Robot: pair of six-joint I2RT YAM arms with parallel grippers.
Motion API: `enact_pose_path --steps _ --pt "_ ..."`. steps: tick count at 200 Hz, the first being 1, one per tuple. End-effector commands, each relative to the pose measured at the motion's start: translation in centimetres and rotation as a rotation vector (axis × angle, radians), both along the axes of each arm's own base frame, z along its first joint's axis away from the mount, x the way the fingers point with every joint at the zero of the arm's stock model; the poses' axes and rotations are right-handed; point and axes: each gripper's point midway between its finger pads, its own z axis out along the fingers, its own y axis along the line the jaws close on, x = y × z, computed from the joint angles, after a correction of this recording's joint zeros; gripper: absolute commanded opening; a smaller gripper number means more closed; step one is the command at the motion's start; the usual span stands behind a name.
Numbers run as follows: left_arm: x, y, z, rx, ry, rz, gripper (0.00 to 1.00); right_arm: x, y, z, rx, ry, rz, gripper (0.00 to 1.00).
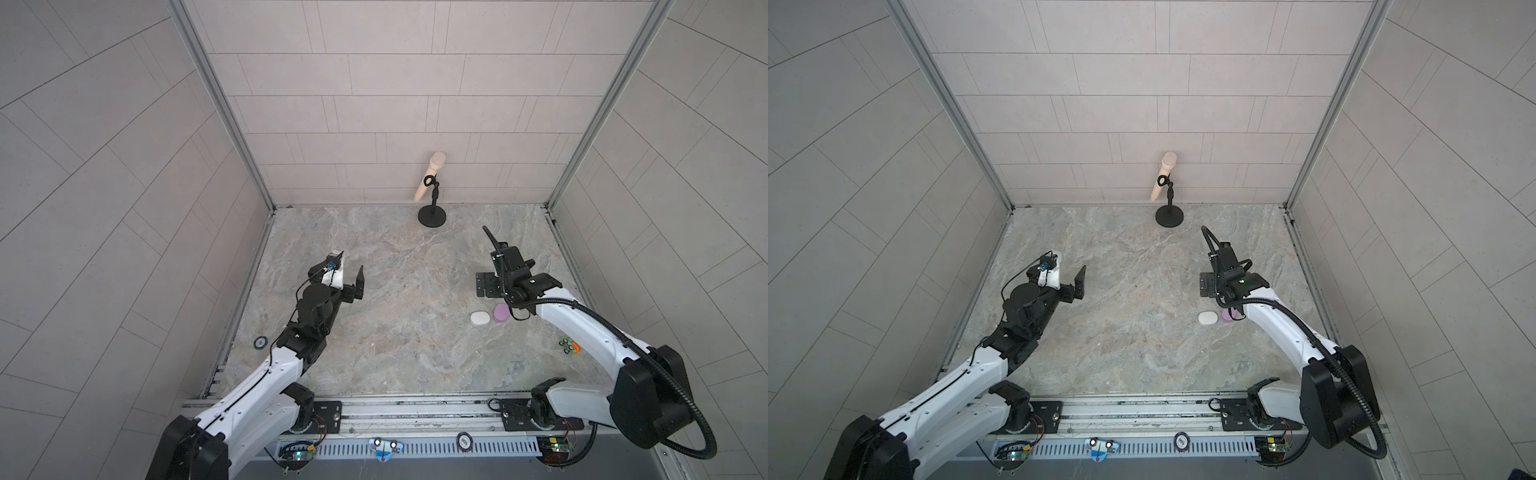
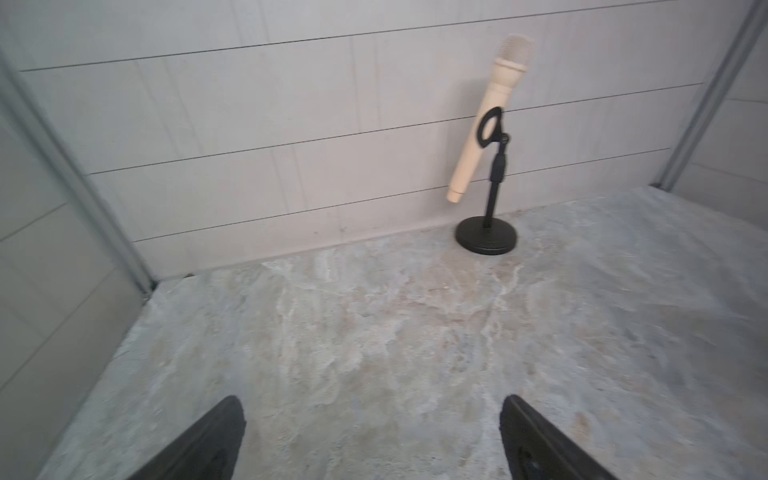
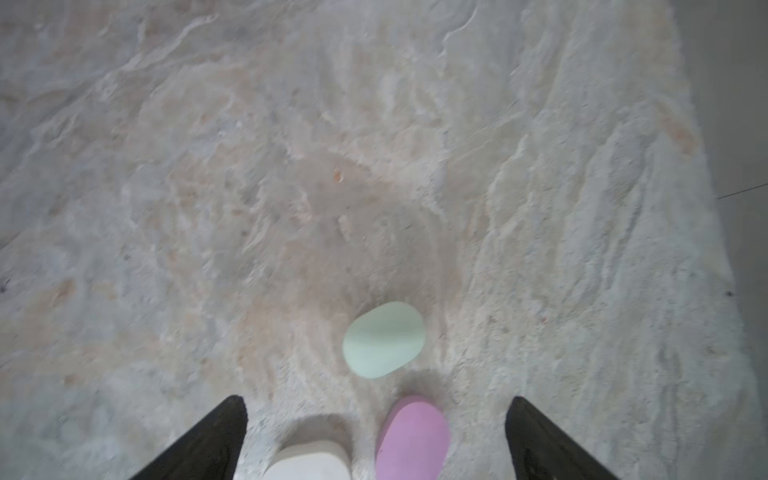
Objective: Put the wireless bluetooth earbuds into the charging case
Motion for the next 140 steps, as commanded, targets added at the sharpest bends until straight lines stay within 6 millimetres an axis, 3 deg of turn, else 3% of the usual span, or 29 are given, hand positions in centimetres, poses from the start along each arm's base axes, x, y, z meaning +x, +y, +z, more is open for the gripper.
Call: enact_pose_path --steps 1,22,58,89,116,140 --pt "0.4 3.5 -2.0 0.097 0.026 0.135 1.00 2.2 -3.6 1.7 -0.125 -0.127 -0.087 0.99" --pt "1.3 4.8 -2.8 0.073 0.015 0.168 1.00 3.3 -5.9 2.1 -0.189 -0.218 -0.147 1.00" --pt "2.8 5.8 -4.2 0.068 0.017 0.188 1.00 3.9 -8.3 0.6 -0.238 -0.313 -0.204 1.00" --pt "3.4 6.5 -5.2 0.063 0.003 0.202 1.00 4.3 -8.1 -2.0 -0.248 -0.343 -0.169 1.00" --pt "4.1 6.9 -5.7 0.003 -0.016 0.193 1.00 5.0 -7.2 -1.7 -0.234 -0.415 -0.119 1.00" --pt "4.6 6.4 -6.8 0.014 0.001 0.168 1.00 5.1 -7.3 -2.6 -0.230 -0.434 -0.113 1.00"
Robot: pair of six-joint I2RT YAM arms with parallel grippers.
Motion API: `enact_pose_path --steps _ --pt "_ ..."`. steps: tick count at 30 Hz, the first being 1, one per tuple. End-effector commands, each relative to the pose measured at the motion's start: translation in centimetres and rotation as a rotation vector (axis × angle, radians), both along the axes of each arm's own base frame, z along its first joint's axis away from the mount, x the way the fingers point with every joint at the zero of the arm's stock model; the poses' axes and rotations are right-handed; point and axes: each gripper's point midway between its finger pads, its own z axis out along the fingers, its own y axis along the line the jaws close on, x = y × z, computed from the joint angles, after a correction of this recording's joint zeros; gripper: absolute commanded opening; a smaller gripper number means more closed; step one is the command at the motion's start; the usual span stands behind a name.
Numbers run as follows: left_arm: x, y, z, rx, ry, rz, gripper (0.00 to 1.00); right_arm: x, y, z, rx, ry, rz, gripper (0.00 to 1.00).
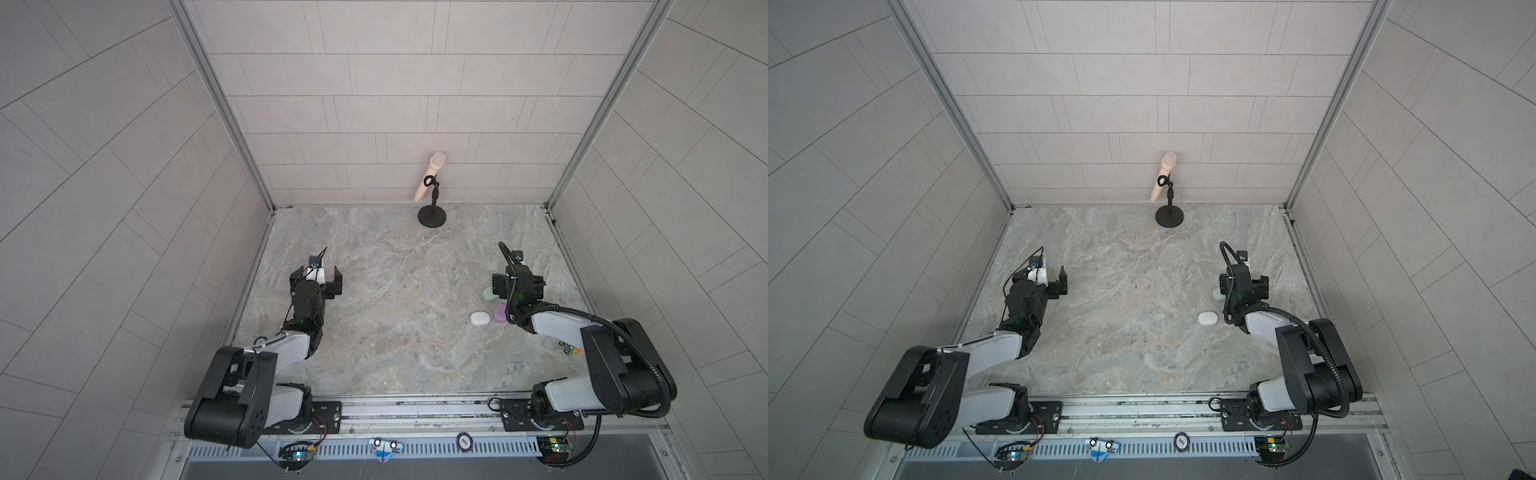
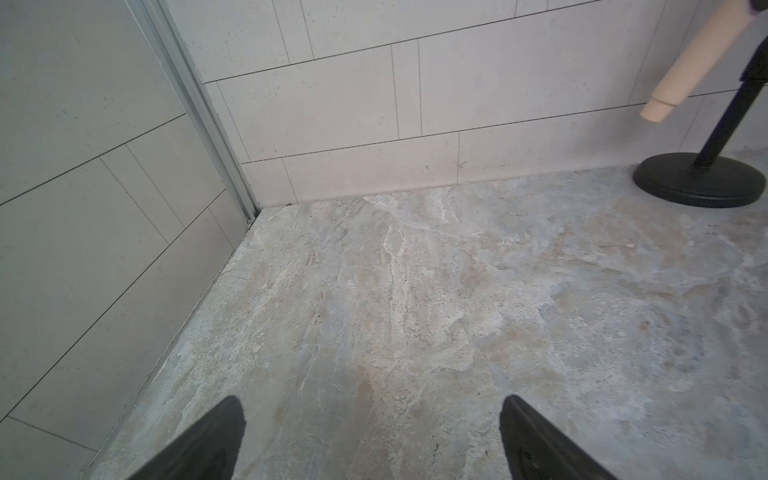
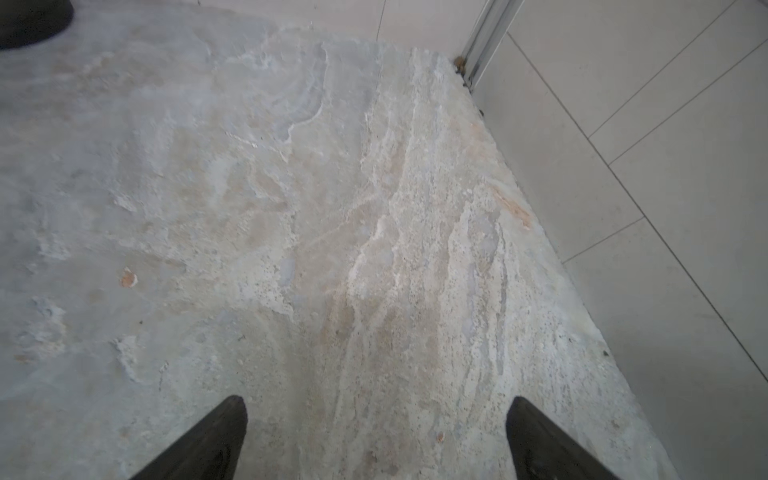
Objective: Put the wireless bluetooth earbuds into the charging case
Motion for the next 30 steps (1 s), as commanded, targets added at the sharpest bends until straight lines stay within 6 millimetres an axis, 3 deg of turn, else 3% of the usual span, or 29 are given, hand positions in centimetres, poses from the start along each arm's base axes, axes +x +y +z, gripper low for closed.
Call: enact_pose_path --steps 1,11,30 --pt "0.5 -0.8 0.9 -0.026 -0.068 -0.042 1.00 1.5 0.2 1.8 -0.011 -0.126 0.031 1.00" --pt "1.9 0.9 -0.9 -0.033 -0.011 0.073 1.00 1.6 0.3 0.3 -0.013 -0.134 0.033 1.00" --pt "2.3 1.5 -1.1 -0.054 0.009 0.088 1.00 1.6 0.2 0.4 -0.010 -0.133 0.031 1.00"
